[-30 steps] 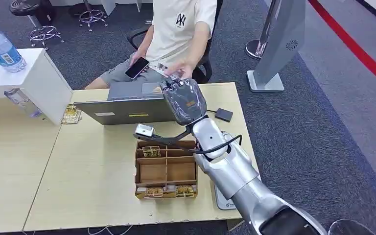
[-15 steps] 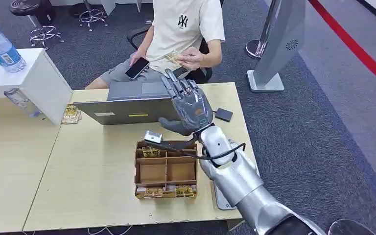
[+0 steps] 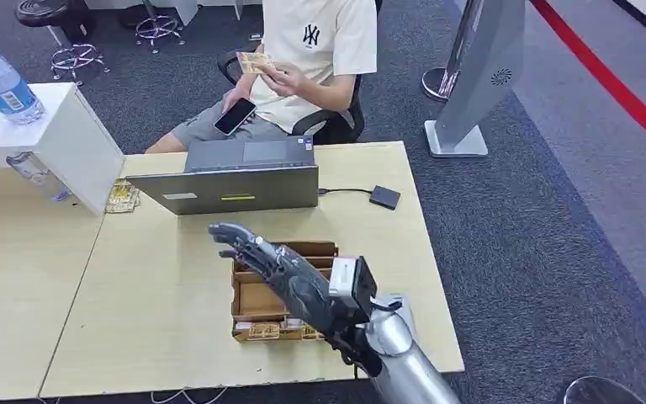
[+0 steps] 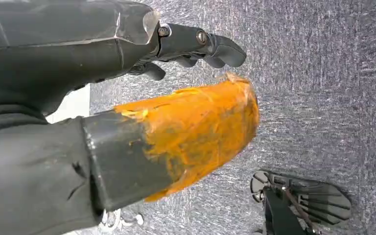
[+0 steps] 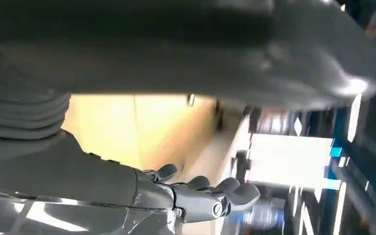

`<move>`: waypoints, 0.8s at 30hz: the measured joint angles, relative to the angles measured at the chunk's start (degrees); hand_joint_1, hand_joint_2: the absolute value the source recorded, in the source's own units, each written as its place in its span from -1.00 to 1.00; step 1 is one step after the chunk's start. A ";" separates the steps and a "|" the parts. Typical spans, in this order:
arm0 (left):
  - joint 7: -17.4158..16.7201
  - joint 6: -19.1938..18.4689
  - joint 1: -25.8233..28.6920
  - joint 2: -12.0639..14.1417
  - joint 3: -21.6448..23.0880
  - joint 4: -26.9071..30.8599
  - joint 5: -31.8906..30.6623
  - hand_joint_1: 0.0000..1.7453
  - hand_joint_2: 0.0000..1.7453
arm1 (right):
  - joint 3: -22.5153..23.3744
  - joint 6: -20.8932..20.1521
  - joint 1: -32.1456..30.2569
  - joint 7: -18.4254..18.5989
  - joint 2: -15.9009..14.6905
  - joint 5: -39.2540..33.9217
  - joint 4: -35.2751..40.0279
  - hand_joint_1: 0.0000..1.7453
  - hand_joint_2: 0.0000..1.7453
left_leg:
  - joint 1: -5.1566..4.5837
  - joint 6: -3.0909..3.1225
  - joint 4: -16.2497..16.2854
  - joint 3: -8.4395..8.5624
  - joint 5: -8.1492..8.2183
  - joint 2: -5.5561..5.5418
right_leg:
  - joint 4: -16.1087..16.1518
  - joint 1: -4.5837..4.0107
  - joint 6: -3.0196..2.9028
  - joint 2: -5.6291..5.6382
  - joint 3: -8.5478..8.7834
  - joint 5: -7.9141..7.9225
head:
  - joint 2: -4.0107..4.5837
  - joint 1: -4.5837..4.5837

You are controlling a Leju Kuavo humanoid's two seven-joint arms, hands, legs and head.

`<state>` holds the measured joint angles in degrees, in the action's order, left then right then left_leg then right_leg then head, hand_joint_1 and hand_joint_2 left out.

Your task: Pass the card to the sensor for recognition and then transmit it.

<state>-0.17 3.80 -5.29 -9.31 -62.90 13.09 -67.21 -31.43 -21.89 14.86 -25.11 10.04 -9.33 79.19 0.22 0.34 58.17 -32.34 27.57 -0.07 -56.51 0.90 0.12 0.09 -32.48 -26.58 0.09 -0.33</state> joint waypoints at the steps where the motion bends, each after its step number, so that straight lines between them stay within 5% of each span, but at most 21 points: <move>1: -0.02 0.00 0.00 0.00 -0.04 0.00 0.02 -1.00 -1.00 | -0.60 -1.88 -0.96 -0.09 -0.42 -0.42 0.16 -1.00 -1.00 | 0.00 0.00 0.00 0.00 0.00 0.00 | 0.00 0.00 0.00 0.00 0.00 0.00 | 0.00 0.00; 5: -0.28 0.00 -0.09 0.09 -0.26 0.00 0.31 -1.00 -1.00 | -4.24 -7.60 -4.32 -0.37 -3.21 0.08 -0.26 -1.00 -1.00 | -0.01 0.02 0.00 0.00 0.02 0.00 | 0.01 0.00 0.00 -0.01 0.01 0.00 | 0.00 0.00; 9: -0.31 0.00 -0.13 0.15 -0.63 0.00 0.75 -1.00 -1.00 | -7.22 -7.64 -6.98 -0.85 -6.13 3.72 -2.54 -1.00 -1.00 | -0.01 0.02 0.00 0.00 0.02 0.01 | 0.02 0.00 0.01 0.00 0.01 0.00 | 0.00 0.00; 15: -0.20 0.33 -0.12 0.17 -1.86 0.00 2.06 -1.00 -1.00 | -9.54 -0.64 -10.43 -2.30 -9.60 12.78 -9.88 -1.00 -1.00 | -0.01 0.04 0.00 0.00 0.06 0.00 | 0.03 0.00 0.01 -0.01 0.01 -0.01 | 0.00 0.00; 24: 0.28 0.39 -0.10 0.17 -3.10 0.00 3.30 -1.00 -1.00 | -10.39 8.32 -12.67 -3.65 -13.12 16.08 -20.92 -1.00 -1.00 | -0.02 0.07 0.01 0.00 0.08 0.01 | 0.04 0.01 0.02 -0.01 0.01 -0.01 | 0.00 0.00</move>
<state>0.11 4.20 -5.39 -9.14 -66.01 13.09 -63.91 -41.81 -13.57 2.19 -28.77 -3.08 6.75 58.27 0.20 0.41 58.18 -32.34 27.65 -0.06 -56.48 0.91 0.14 0.08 -32.47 -26.58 0.09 -0.33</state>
